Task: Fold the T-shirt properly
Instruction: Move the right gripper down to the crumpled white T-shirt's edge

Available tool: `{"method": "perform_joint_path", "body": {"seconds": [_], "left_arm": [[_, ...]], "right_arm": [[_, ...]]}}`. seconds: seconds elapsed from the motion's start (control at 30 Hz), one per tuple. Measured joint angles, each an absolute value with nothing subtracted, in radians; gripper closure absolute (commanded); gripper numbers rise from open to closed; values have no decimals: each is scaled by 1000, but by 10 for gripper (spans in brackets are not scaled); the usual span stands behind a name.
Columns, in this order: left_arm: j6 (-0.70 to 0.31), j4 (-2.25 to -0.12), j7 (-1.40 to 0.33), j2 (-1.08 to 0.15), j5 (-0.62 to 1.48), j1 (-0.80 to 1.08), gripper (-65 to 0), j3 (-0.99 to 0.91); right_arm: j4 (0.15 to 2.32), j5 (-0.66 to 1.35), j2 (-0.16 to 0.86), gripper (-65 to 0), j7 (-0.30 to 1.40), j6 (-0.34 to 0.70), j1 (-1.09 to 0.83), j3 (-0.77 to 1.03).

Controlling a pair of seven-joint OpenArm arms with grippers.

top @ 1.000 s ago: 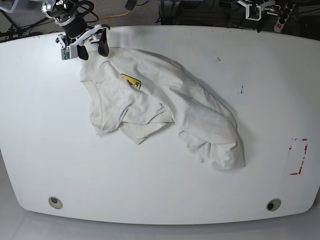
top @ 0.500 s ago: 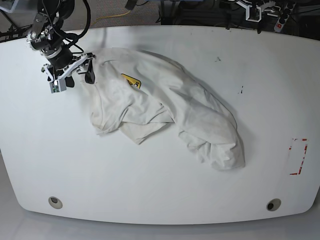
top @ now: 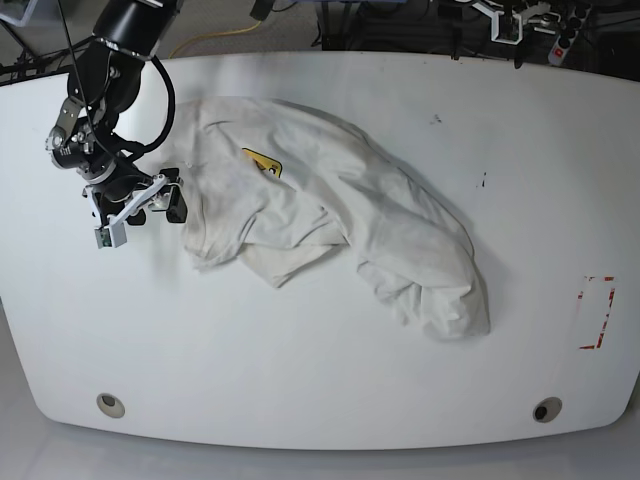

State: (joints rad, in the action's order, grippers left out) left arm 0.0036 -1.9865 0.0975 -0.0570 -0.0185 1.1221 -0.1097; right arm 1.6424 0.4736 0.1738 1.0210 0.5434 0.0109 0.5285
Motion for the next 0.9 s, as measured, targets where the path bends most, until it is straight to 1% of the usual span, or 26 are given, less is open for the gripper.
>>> {"method": "perform_joint_path", "body": {"seconds": [0.1, 0.3, 0.6, 0.77, 0.9], "left_arm": [[3, -1987, 99, -57, -19, 1121, -543, -108], [4, -1987, 97, -57, -19, 1122, -543, -106], [4, -1987, 98, -59, -19, 1122, -543, -109], [4, -1987, 98, -58, -19, 1121, -543, -110], [3, -1987, 98, -58, -19, 1122, -543, -109]], "right_arm": [[1599, 480, 172, -609, 1039, 543, 65, 529], [1491, 481, 168, -568, 1056, 548, 171, 530], [1234, 468, 165, -561, 1059, 542, 316, 530], [1153, 468, 163, -561, 1053, 539, 366, 529], [1091, 469, 164, -560, 1010, 535, 390, 530]]}}
